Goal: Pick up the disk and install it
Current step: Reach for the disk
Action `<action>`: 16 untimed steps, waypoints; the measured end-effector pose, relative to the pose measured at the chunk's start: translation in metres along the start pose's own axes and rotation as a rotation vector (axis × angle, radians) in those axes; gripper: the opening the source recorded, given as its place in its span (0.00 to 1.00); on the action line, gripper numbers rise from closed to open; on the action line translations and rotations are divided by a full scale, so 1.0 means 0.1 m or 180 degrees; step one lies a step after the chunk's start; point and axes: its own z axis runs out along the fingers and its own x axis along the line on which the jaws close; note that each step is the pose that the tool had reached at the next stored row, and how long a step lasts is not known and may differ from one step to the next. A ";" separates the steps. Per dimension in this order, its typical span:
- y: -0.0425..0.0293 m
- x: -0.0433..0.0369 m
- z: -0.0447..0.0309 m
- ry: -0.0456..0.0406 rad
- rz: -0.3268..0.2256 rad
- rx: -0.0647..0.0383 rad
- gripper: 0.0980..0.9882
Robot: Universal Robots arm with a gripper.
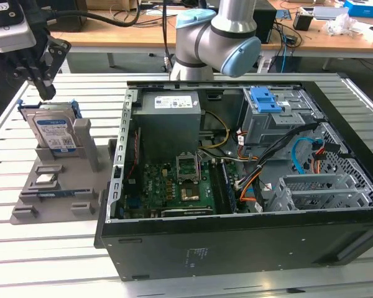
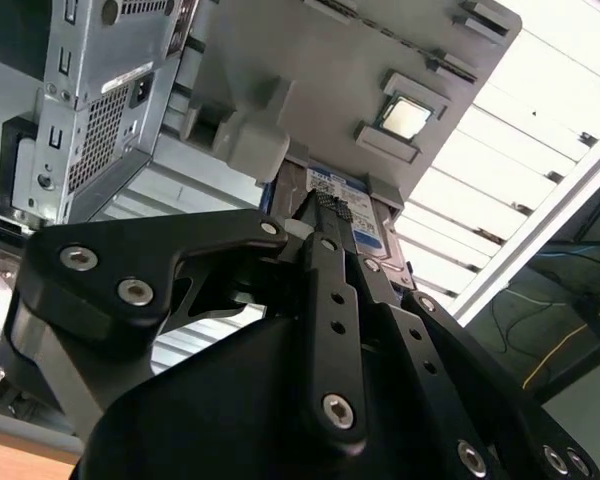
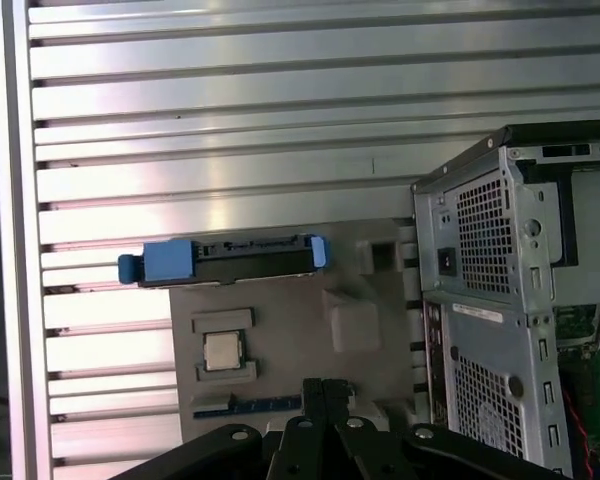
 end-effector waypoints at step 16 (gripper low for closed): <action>-0.034 0.544 0.014 0.0000 0.0000 0.0000 0.01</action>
